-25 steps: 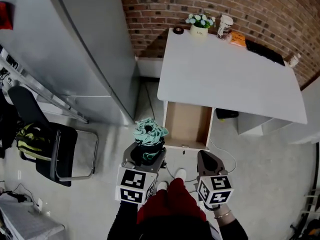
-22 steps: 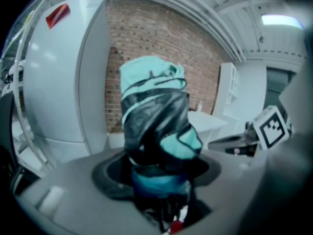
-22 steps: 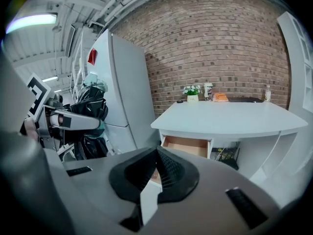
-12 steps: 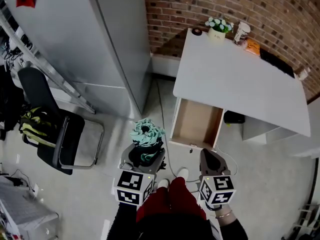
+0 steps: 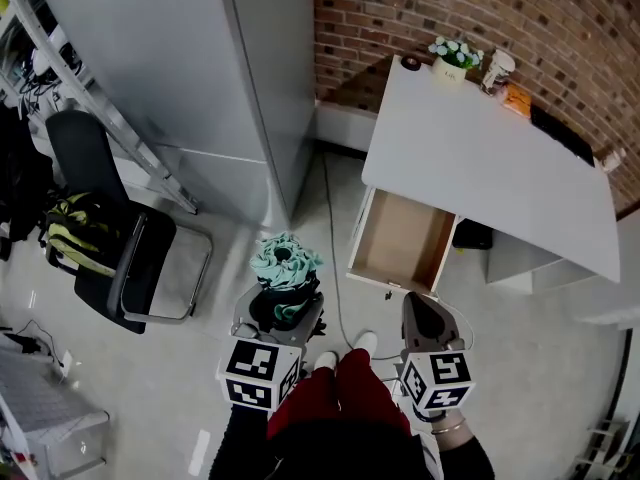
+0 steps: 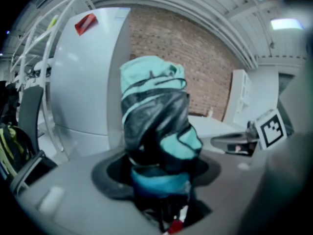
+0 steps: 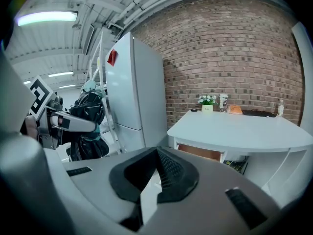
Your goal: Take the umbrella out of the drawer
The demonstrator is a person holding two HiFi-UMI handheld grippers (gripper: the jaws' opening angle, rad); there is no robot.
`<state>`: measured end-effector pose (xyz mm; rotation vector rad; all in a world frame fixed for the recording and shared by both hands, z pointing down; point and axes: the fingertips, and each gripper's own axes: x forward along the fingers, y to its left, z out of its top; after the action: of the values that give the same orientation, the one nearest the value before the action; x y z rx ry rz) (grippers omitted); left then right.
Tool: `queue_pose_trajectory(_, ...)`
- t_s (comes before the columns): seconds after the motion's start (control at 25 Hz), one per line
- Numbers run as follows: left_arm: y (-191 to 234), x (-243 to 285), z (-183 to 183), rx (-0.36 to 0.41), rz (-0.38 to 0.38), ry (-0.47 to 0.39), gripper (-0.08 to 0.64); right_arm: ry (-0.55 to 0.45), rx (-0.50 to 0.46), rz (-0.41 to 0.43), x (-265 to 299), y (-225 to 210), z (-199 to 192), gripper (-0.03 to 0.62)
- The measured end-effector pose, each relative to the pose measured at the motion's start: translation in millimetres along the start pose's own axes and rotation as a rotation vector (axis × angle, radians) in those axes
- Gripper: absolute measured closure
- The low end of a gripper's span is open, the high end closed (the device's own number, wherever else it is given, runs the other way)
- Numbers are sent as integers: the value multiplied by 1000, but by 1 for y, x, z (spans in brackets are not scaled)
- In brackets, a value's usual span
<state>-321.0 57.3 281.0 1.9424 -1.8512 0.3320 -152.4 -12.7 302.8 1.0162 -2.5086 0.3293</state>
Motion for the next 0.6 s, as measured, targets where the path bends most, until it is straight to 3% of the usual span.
queue_pose_trajectory(0.6, 21, -33, -24, -33, 27, 16, 273, -21, -60, 93, -11, 53, 2, 594)
